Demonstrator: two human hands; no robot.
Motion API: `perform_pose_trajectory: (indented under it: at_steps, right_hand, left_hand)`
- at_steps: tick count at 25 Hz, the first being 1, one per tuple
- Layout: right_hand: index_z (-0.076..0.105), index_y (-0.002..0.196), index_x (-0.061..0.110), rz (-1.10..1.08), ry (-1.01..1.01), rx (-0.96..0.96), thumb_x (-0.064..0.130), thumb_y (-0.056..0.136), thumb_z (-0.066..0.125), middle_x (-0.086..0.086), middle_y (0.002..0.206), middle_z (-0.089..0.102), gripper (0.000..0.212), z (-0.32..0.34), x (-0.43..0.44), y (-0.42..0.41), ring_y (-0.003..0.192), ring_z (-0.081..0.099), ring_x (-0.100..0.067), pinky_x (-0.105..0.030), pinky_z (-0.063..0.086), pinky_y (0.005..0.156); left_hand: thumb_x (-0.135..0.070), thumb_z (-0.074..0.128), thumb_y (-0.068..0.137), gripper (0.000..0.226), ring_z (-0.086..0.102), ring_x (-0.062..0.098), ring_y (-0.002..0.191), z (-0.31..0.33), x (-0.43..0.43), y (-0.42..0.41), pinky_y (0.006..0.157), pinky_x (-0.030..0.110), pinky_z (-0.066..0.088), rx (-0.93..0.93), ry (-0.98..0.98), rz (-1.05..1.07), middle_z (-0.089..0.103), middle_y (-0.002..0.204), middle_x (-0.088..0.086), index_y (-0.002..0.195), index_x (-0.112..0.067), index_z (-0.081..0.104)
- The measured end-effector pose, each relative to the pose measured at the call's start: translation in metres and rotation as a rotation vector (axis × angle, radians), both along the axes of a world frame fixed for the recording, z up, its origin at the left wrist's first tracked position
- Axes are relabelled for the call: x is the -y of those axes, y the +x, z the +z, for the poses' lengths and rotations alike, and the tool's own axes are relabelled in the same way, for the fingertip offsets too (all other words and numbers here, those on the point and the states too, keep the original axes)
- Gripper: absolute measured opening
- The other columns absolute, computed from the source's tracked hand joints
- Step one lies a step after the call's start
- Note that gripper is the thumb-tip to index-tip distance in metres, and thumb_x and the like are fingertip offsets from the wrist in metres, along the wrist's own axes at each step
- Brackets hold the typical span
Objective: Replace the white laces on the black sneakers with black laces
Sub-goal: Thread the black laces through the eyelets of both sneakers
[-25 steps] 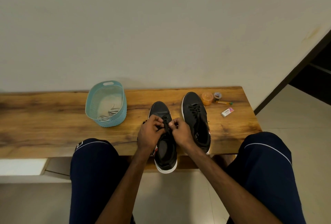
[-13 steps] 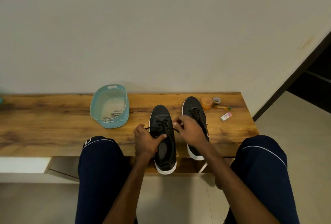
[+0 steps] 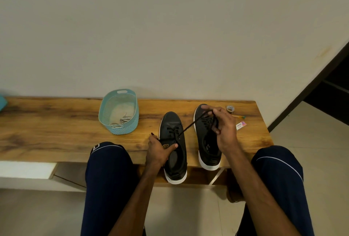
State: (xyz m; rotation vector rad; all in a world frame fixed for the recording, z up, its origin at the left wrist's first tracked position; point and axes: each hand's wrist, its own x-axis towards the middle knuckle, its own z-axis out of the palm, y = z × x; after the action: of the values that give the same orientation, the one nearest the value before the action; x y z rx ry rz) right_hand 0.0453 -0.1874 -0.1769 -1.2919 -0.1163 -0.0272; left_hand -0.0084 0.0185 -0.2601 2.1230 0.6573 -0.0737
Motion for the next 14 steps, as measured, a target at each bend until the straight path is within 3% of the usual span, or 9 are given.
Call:
perform_pose_trajectory:
  at_steps: [2,4,6,8,10,14]
  right_hand:
    - [0.068,0.076,0.017,0.003,-0.362,-0.026,0.025,0.1,0.054,-0.016,0.093,0.07,0.028,-0.014,-0.004,-0.001,0.073,0.062,-0.016,-0.029,0.053,0.066]
    - [0.064,0.089,0.016,0.057,-0.85,0.023,0.03,0.097,0.06,0.0,0.089,0.066,0.016,-0.034,-0.019,-0.004,0.077,0.062,-0.013,-0.036,0.052,0.073]
    - [0.06,0.106,0.02,0.198,-1.105,0.076,0.032,0.097,0.06,0.005,0.101,0.063,0.016,-0.048,-0.039,-0.011,0.086,0.063,-0.014,-0.036,0.053,0.076]
    - [0.06,0.113,0.02,0.253,-1.23,0.08,0.034,0.1,0.055,0.003,0.11,0.062,0.019,-0.058,-0.053,-0.017,0.097,0.062,-0.018,-0.039,0.053,0.083]
    - [0.061,0.104,0.02,0.196,-1.261,0.069,0.033,0.1,0.054,0.002,0.104,0.063,0.015,-0.06,-0.055,-0.017,0.094,0.063,-0.02,-0.037,0.053,0.079]
    - [0.061,0.098,0.02,0.144,-1.31,0.04,0.034,0.099,0.054,0.003,0.094,0.064,0.015,-0.052,-0.041,-0.01,0.083,0.063,-0.018,-0.032,0.047,0.068]
  left_hand:
    - [-0.052,0.079,0.075,0.082,0.057,0.028,0.114,-0.001,0.0,-0.002,0.089,0.045,0.053,-0.058,0.03,-0.037,0.053,0.13,0.01,0.133,-0.01,0.039]
    - [-0.062,0.067,0.081,0.076,0.057,0.028,0.115,0.002,0.001,-0.005,0.086,0.041,0.053,-0.092,0.15,-0.102,0.052,0.13,0.008,0.137,-0.017,0.04]
    - [-0.066,0.056,0.086,0.068,0.056,0.026,0.113,0.007,0.001,-0.008,0.081,0.036,0.05,-0.09,0.307,-0.186,0.052,0.128,0.008,0.138,-0.024,0.042]
    - [-0.065,0.049,0.091,0.056,0.054,0.021,0.108,0.01,0.001,-0.009,0.079,0.031,0.047,-0.071,0.513,-0.274,0.052,0.124,0.005,0.129,-0.025,0.05]
    - [-0.063,0.044,0.094,0.05,0.052,0.018,0.105,0.013,0.001,-0.009,0.078,0.029,0.045,-0.062,0.658,-0.321,0.052,0.12,0.004,0.12,-0.022,0.056]
    - [-0.062,0.038,0.097,0.049,0.055,0.018,0.1,0.016,0.0,-0.006,0.081,0.034,0.049,-0.103,0.718,-0.325,0.055,0.115,0.003,0.113,-0.02,0.06]
